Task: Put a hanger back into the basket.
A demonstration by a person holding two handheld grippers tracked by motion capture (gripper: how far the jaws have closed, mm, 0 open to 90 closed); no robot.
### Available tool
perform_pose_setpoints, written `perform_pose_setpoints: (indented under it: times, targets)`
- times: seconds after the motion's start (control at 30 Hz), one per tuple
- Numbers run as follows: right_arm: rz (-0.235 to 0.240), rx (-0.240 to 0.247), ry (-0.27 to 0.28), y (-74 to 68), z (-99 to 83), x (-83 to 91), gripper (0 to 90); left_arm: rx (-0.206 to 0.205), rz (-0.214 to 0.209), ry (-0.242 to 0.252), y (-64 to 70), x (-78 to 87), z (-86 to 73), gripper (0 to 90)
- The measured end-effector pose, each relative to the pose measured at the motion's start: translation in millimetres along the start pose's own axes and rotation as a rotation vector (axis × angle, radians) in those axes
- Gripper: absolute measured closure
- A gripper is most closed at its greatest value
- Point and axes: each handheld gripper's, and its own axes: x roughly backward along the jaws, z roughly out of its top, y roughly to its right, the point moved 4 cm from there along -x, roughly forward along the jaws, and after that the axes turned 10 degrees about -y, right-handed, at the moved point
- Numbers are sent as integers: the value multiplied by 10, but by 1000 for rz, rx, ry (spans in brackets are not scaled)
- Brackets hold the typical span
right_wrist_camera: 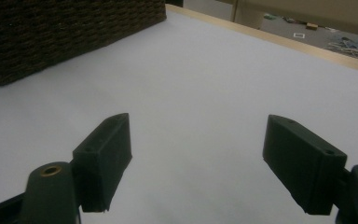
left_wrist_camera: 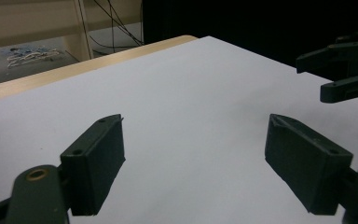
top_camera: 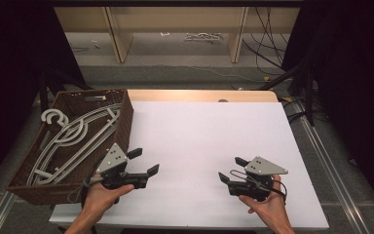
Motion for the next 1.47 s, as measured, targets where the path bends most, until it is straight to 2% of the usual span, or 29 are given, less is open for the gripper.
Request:
perform_pose_setpoints:
  times: [0.03,0.07,0.17,0.23,0.3,0.4,0.43,0.53,0.6,0.63,0.73,0.8,0.83,0.9,1.03,1.07,1.2,1.43,1.47]
  targets:
    - [0,-2,2,-3,-2,1,236,-15,-2,-5,11,-14,-19,197]
    - [8,-5,7,-10,-4,1,231,-9,1,-10,33,-29,-46,197]
    - [11,-10,10,-30,-12,10,219,-64,-9,-24,87,-65,-110,196]
    - [6,-13,6,-55,-21,29,215,-64,-8,-24,108,-66,-147,196]
    - [7,-15,12,-84,-36,48,213,-47,-27,-18,137,-78,-202,196]
    - [7,-17,21,-113,-69,91,211,-56,-23,-42,163,-93,-288,194]
    - [7,-20,18,-118,-79,106,211,-71,-20,-50,164,-96,-306,194]
    - [13,-25,23,-133,-109,127,208,-65,-18,-58,174,-88,-339,195]
    - [15,-27,34,-146,-128,144,206,-74,-23,-46,168,-73,-344,195]
    - [14,-25,22,-150,-142,163,205,-73,-17,-49,165,-60,-346,195]
    - [31,-47,31,-179,-169,175,202,-71,-9,-33,146,-39,-344,194]
    - [29,-47,18,-194,-187,192,202,-74,-7,-34,141,-41,-344,194]
    - [27,-45,28,-197,-185,188,202,-64,-12,-34,149,-50,-347,194]
    - [31,-44,38,-201,-178,187,202,-85,-18,-34,143,-52,-347,193]
    - [28,-43,27,-191,-184,195,201,-75,-16,-29,136,-58,-341,191]
    - [43,-49,59,-197,-174,171,200,-81,-15,-30,128,-56,-338,190]
    - [50,-51,65,-197,-170,177,188,-64,-8,-30,118,-55,-339,190]
    - [48,-51,68,-209,-169,176,182,-65,-10,-29,113,-56,-339,190]
    - [31,-37,78,-193,-164,177,182,-66,-16,-22,113,-61,-337,190]
